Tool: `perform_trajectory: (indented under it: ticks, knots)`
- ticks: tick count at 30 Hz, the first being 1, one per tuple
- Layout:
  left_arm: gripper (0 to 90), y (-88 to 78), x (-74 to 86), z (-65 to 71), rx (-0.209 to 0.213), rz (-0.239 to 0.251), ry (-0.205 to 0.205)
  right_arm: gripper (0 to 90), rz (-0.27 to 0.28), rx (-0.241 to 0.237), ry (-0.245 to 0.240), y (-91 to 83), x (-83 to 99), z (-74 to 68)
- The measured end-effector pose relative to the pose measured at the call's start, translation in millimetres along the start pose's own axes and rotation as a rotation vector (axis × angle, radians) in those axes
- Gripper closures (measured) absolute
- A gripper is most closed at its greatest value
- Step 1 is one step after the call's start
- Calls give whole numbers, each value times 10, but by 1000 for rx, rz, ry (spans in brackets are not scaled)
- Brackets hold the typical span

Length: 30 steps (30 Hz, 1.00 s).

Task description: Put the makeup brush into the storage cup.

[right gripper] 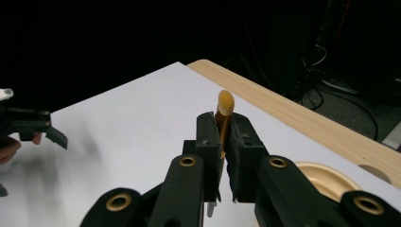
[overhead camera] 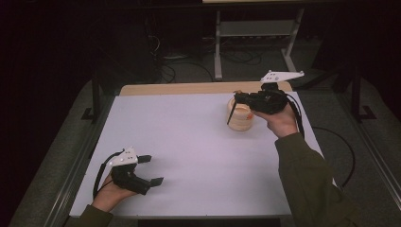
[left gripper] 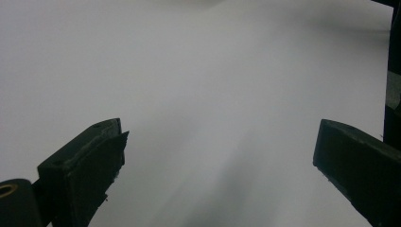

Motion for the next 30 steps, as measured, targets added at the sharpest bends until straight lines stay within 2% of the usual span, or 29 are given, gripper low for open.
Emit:
perform_trajectory:
  ticks: [6, 16, 30]
  knots:
    - [25, 1, 4, 2, 1, 2, -9, 832, 5, 16, 7, 6, -36, 68]
    - [25, 4, 10, -14, 0, 2, 2, 832, 20, 50, 15, 10, -140, 185]
    - [25, 8, 21, -23, 1, -5, 1, 833, 46, 104, 34, 7, -175, 401]
Point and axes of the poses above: each handheld gripper's, and its own axes: y roughly forward along the jaws, x roughly out of its underside, z roughly to its right, the point moved 5 cm from there along y, roughly forward along the jaws, and after that the axes turned 3 degrees about -x, right-handed, at the moved point
